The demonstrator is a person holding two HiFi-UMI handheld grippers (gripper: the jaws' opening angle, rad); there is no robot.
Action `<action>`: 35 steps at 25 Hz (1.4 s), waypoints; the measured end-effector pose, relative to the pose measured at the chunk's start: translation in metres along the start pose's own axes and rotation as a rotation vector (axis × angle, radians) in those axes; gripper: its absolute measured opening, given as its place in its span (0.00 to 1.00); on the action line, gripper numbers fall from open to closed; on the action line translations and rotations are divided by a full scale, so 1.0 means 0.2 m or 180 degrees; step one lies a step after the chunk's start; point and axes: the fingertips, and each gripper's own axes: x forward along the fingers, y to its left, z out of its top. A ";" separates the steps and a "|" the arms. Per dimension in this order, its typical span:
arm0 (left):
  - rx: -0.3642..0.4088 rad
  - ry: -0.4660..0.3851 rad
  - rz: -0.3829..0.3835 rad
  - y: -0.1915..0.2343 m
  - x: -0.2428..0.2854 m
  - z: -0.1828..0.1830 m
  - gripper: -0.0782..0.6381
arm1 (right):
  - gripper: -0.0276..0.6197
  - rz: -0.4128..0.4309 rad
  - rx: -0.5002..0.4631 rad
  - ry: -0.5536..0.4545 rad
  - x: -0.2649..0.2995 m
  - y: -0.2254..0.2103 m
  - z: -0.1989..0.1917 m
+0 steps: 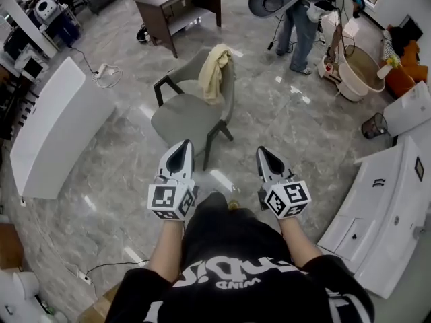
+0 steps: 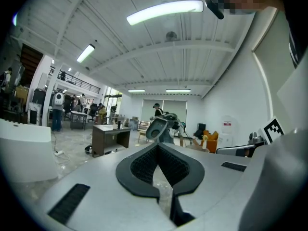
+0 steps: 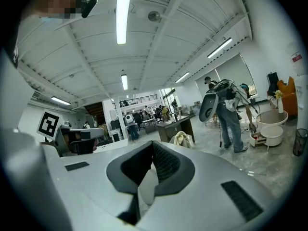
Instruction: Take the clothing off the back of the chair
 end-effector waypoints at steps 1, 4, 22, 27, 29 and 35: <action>0.0003 -0.0012 0.0012 0.01 0.03 0.01 0.12 | 0.06 0.0007 0.0010 -0.0002 0.03 -0.02 0.01; 0.0003 -0.0043 0.0018 0.05 0.14 0.02 0.12 | 0.06 0.0008 0.0020 0.0009 0.12 -0.09 0.02; -0.0024 -0.0018 -0.0260 0.44 1.14 0.15 0.12 | 0.06 -0.0091 -0.0065 0.0005 1.02 -0.55 0.29; 0.0009 -0.0021 -0.0400 0.52 1.41 0.22 0.12 | 0.06 -0.0190 -0.0023 -0.0039 1.21 -0.67 0.39; 0.0045 -0.0027 -0.0455 0.53 1.49 0.25 0.12 | 0.06 -0.0214 -0.0006 -0.0058 1.27 -0.70 0.43; 0.0088 -0.0063 -0.0520 0.54 1.67 0.32 0.12 | 0.06 -0.0232 0.0003 -0.0097 1.40 -0.81 0.52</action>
